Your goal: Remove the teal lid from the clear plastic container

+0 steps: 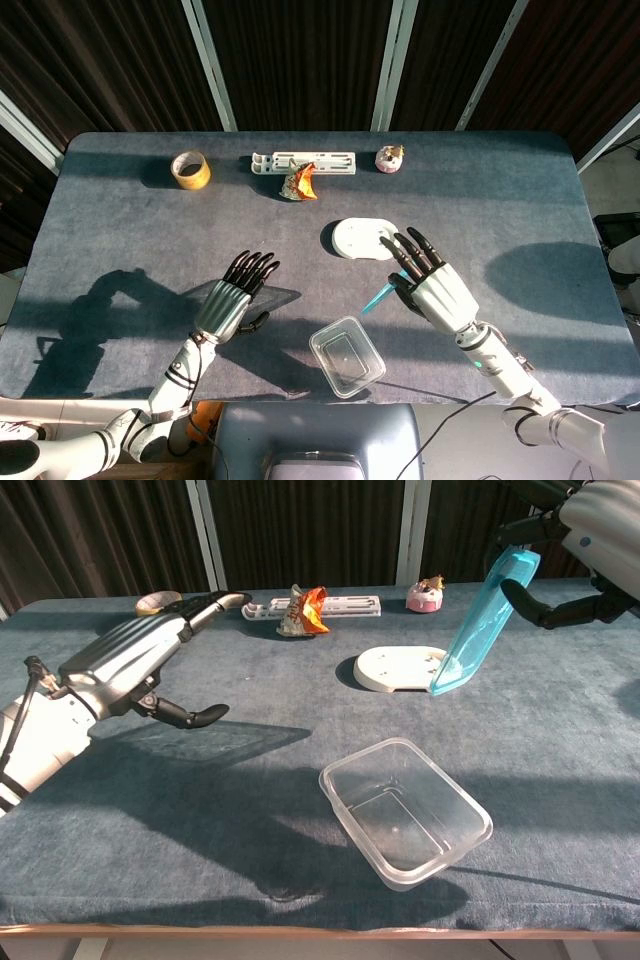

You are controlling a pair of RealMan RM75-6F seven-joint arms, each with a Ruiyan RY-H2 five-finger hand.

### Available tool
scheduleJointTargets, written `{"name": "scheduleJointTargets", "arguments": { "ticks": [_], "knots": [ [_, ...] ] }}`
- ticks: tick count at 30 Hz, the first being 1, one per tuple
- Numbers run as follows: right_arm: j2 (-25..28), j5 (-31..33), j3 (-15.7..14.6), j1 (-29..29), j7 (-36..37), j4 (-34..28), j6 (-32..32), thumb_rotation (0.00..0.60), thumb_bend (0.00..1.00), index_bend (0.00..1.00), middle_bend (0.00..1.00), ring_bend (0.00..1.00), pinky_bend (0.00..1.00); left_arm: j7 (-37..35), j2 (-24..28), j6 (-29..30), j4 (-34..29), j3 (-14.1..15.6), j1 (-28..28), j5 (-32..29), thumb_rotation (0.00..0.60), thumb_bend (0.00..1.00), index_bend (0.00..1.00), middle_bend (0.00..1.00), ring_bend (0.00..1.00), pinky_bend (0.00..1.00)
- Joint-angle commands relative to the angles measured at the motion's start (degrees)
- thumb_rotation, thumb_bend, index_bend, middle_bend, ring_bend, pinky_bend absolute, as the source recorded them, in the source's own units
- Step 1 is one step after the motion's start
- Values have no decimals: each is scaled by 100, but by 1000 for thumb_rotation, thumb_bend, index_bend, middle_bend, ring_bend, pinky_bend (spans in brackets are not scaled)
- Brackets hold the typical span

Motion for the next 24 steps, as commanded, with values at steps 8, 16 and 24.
{"name": "scheduleJointTargets", "arguments": {
  "ticks": [8, 16, 24],
  "knots": [
    [-598, 278, -239, -216, 308, 1884, -313, 600, 640, 757, 66, 0, 0, -488, 626, -177, 285, 334, 557, -445, 600, 250, 0, 0, 0, 0],
    [-1062, 316, -506, -209, 696, 2778, -666, 600, 639, 699, 66, 0, 0, -873, 508, -322, 828, 498, 691, -424, 600, 249, 0, 0, 0, 0],
    [-919, 648, -391, -114, 306, 2338, -1170, 600, 527, 184, 0, 0, 0, -991, 475, -218, 919, 505, 728, -310, 600, 250, 0, 0, 0, 0]
  ]
}}
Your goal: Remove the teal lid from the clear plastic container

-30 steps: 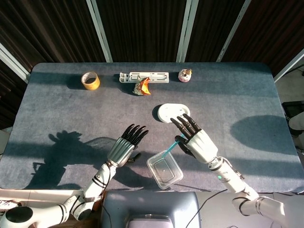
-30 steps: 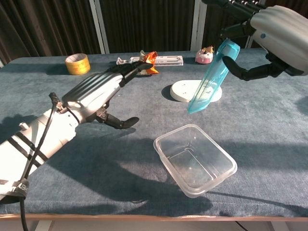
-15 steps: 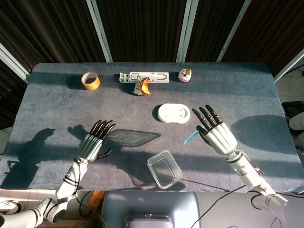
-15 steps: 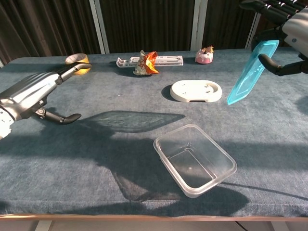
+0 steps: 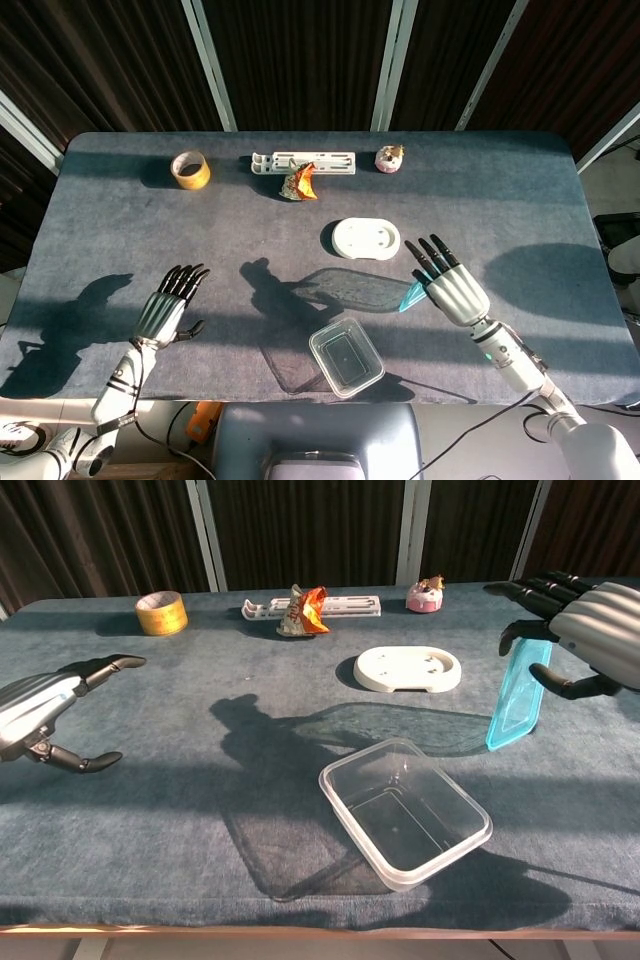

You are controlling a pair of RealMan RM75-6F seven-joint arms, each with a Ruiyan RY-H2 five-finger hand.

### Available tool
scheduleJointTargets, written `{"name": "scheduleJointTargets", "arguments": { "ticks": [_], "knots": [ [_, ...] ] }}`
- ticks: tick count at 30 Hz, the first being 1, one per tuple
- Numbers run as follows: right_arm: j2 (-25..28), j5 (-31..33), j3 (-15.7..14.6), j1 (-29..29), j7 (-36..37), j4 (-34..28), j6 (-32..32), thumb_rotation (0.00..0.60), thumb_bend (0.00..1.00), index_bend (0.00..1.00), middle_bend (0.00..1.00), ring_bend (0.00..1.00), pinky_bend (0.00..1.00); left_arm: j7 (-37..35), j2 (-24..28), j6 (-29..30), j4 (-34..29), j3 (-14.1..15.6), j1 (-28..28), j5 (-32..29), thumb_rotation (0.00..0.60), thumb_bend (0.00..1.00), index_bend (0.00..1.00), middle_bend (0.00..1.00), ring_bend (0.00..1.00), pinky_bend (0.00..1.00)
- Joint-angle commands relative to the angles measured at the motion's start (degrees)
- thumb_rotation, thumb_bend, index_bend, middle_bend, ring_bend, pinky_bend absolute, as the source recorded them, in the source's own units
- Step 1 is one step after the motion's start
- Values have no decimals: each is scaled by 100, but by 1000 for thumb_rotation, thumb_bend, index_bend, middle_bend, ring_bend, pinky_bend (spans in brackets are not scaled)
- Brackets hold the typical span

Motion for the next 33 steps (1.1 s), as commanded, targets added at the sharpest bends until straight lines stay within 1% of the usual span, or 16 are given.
{"name": "scheduleJointTargets", "arguments": {
  "ticks": [1, 2, 4, 7, 9, 13, 15, 18, 19, 21, 23, 24, 26, 27, 29, 33],
  "knots": [
    [156, 220, 119, 45, -231, -400, -259, 600, 500, 125, 0, 0, 0, -29, 41, 56, -41, -3, 27, 28, 600, 250, 0, 0, 0, 0],
    [257, 290, 150, 52, -272, -624, -353, 600, 456, 47, 0, 0, 0, -44, 82, 98, -82, 2, 51, 45, 600, 249, 0, 0, 0, 0],
    [444, 361, 189, 59, -303, -990, -416, 600, 411, 3, 0, 0, 0, -70, 176, 177, -184, 25, 99, 82, 600, 250, 0, 0, 0, 0],
    [812, 445, 199, 27, -375, -1628, -511, 600, 366, 0, 0, 0, 0, -47, 475, 277, -562, 133, 241, 127, 600, 250, 0, 0, 0, 0],
    [1104, 499, 194, -23, -543, -2104, -564, 600, 341, 0, 0, 0, 0, -25, 846, 297, -1091, 287, 366, 174, 600, 254, 0, 0, 0, 0],
    [1737, 659, 185, -245, -1052, -3238, -550, 600, 316, 0, 0, 0, 0, 559, 1612, 273, -2073, 541, 615, 98, 600, 265, 0, 0, 0, 0],
    [2188, 849, 120, -539, -1533, -4102, -479, 600, 316, 0, 0, 0, 0, 1011, 1996, 269, -2581, 627, 782, -90, 600, 266, 0, 0, 0, 0],
    [2799, 1271, -30, -1083, -2328, -5484, -290, 600, 316, 0, 0, 0, 0, 1514, 2316, 454, -3094, 681, 1055, -329, 600, 268, 0, 0, 0, 0],
    [3061, 1407, -177, -1367, -2595, -6075, -132, 600, 316, 0, 0, 0, 0, 1648, 2390, 653, -3247, 701, 1207, -351, 600, 268, 0, 0, 0, 0],
    [3361, 1431, -448, -1757, -2814, -6631, 147, 600, 316, 0, 0, 0, 0, 1710, 2426, 1002, -3339, 744, 1442, -275, 600, 268, 0, 0, 0, 0],
    [3468, 1341, -674, -2103, -2867, -6740, 460, 600, 316, 0, 0, 0, 0, 1872, 2489, 1251, -3370, 823, 1602, -108, 600, 268, 0, 0, 0, 0],
    [3454, 1276, -787, -2300, -2858, -6624, 637, 600, 316, 0, 0, 0, 0, 1854, 2516, 1439, -3397, 849, 1687, 54, 600, 269, 0, 0, 0, 0],
    [3490, 1272, -972, -2551, -2913, -6489, 720, 600, 316, 11, 0, 0, 0, 1774, 2553, 1692, -3383, 901, 1798, 339, 600, 269, 0, 0, 0, 0],
    [3539, 1162, -1004, -2587, -2861, -6472, 778, 600, 316, 21, 0, 0, 0, 1717, 2573, 1738, -3367, 919, 1817, 435, 600, 270, 0, 0, 0, 0],
    [3553, 1066, -935, -2693, -2629, -6411, 985, 600, 316, 31, 0, 0, 0, 1613, 2610, 1727, -3336, 931, 1826, 540, 600, 270, 0, 0, 0, 0],
    [3613, 1017, -828, -2773, -2346, -6357, 1064, 600, 316, 25, 0, 0, 0, 1664, 2585, 1705, -3268, 849, 1856, 554, 600, 269, 0, 0, 0, 0]
  ]
}}
